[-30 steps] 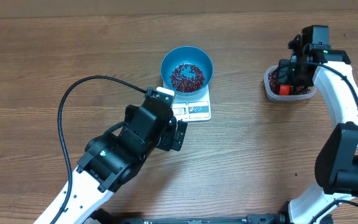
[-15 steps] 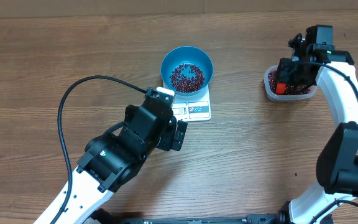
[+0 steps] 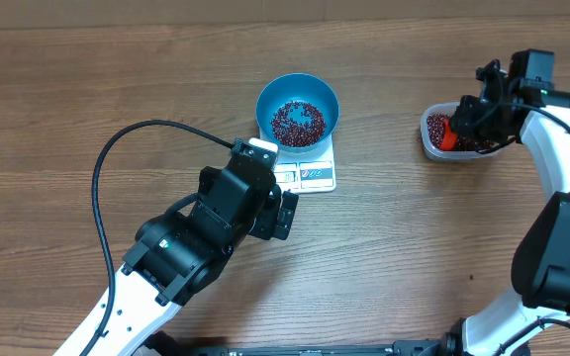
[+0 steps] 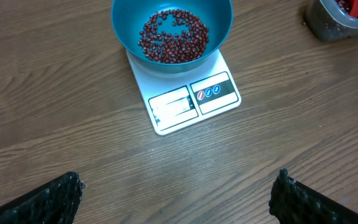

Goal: Scoop item into bowl and weigh 150g on scale
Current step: 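Drag the scoop through the beans toward the right to refill it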

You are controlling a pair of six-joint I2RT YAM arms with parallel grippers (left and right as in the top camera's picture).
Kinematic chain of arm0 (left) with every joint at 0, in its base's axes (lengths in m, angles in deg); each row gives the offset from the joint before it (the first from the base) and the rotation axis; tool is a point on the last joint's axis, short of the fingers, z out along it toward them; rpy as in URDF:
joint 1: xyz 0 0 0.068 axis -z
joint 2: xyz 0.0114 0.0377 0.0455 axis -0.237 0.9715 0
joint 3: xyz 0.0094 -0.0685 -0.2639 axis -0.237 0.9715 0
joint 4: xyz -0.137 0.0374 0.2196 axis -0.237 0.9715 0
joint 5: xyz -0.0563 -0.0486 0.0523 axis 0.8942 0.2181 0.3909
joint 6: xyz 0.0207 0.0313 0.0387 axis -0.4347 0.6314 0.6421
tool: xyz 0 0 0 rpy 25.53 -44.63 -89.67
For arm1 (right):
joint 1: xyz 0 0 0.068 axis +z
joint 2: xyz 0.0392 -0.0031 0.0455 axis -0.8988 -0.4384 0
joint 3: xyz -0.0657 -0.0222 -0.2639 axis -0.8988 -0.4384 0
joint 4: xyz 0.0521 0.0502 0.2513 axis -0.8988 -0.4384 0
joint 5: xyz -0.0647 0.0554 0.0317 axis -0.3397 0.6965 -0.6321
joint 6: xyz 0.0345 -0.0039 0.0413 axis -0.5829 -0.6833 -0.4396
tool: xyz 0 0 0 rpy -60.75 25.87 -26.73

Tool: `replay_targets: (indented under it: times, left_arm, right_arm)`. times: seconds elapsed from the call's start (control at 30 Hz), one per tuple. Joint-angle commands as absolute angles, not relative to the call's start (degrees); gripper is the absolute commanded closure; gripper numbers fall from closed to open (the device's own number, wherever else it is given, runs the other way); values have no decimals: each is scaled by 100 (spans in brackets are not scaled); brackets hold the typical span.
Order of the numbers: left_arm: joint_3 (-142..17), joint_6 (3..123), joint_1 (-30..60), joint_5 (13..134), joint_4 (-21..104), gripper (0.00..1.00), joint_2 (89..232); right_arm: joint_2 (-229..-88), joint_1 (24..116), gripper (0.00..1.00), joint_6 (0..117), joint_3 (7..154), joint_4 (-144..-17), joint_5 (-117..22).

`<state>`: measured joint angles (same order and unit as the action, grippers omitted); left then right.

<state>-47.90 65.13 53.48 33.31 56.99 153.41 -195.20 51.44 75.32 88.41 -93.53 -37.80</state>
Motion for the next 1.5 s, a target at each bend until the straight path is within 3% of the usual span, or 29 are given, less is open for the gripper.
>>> replay_targets:
  times: [0.0,1.47]
  left_arm:
    - [-4781,6620,5345,3360,5677,1,15372]
    - [-4781,6620,5345,3360,5677,0,15372]
  right_arm:
    - [-19467,5033,96,7538,8688,-9313,-3380]
    - [-20001,4476,96,7167,8290,-8693,-2511]
